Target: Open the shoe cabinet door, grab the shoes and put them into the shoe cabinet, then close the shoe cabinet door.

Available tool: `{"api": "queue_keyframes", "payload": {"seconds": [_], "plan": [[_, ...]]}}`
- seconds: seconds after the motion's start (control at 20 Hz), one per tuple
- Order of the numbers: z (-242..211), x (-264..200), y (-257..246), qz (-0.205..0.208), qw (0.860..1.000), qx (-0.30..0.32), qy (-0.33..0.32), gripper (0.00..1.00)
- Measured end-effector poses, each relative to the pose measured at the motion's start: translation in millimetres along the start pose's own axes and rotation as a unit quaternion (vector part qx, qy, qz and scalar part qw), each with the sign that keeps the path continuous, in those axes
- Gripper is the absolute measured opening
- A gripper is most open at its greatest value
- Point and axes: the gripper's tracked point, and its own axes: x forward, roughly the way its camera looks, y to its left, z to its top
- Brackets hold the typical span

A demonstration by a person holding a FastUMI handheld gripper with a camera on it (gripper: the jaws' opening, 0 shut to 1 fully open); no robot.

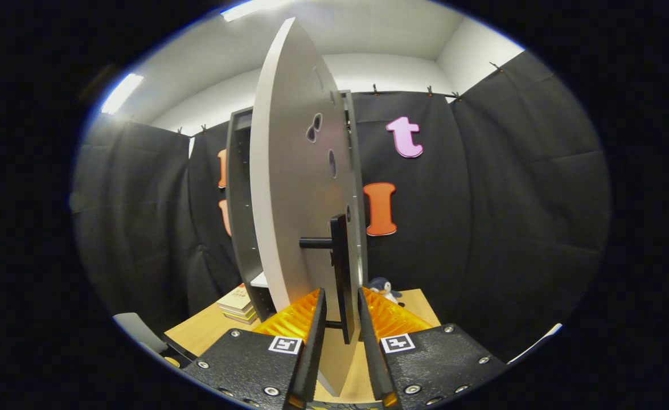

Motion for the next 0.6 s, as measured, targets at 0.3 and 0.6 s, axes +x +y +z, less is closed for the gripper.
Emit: {"api": "queue_keyframes", "payload": {"seconds": [0.3, 0.6], "plan": [[2, 21, 44, 0.066, 0.998, 0.002, -0.002, 0.41], [2, 37, 69, 0.107, 0.994, 0.009, 0.000, 0.41]]}}
